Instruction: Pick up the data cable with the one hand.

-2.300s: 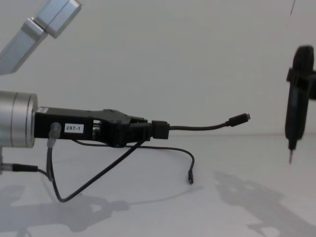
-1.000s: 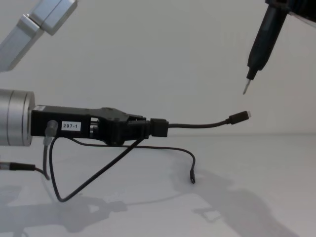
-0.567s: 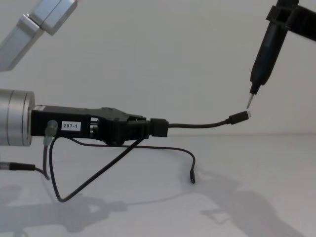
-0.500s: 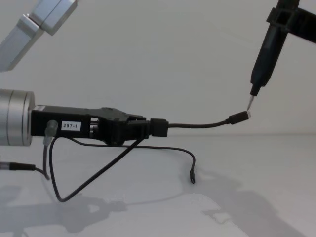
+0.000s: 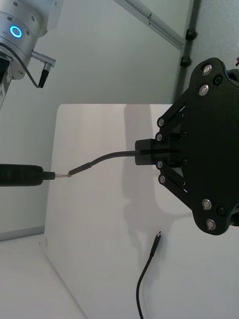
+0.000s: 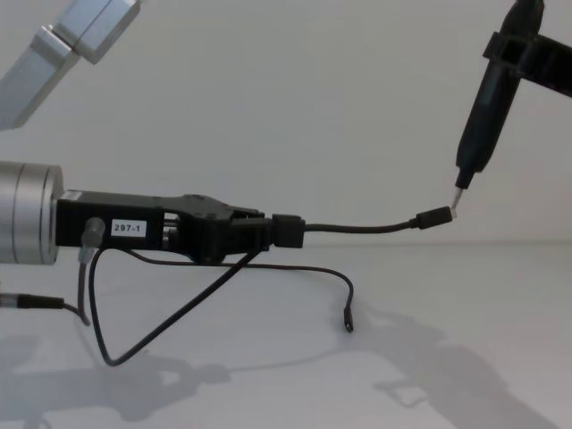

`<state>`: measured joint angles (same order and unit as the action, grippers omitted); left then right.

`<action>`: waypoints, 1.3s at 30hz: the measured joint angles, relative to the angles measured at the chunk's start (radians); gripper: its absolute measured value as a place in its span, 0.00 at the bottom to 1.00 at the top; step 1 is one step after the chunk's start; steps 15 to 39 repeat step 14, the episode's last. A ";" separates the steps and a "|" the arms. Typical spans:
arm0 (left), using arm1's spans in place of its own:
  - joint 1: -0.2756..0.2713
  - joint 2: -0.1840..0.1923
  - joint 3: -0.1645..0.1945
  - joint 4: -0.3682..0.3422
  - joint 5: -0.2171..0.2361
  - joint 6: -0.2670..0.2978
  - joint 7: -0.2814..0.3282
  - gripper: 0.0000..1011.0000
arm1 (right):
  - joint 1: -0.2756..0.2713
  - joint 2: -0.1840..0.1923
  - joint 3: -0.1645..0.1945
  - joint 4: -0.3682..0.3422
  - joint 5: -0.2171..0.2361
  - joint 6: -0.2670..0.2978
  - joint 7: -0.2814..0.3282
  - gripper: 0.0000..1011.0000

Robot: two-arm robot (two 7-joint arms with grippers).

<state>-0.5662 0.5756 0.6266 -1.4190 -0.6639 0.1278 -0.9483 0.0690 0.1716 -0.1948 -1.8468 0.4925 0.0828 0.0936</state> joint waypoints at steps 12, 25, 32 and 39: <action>0.000 0.000 0.000 0.000 0.000 0.000 0.000 0.04 | -0.009 0.001 0.002 -0.001 -0.004 0.011 0.004 0.28; 0.000 0.000 0.000 0.000 0.000 0.000 0.000 0.04 | -0.010 0.001 0.003 -0.001 -0.005 0.012 0.004 0.28; 0.000 0.000 0.000 0.000 0.000 0.000 0.000 0.04 | -0.010 0.001 0.003 -0.001 -0.005 0.012 0.004 0.28; 0.000 0.000 0.000 0.000 0.000 0.000 0.000 0.04 | -0.010 0.001 0.003 -0.001 -0.005 0.012 0.004 0.28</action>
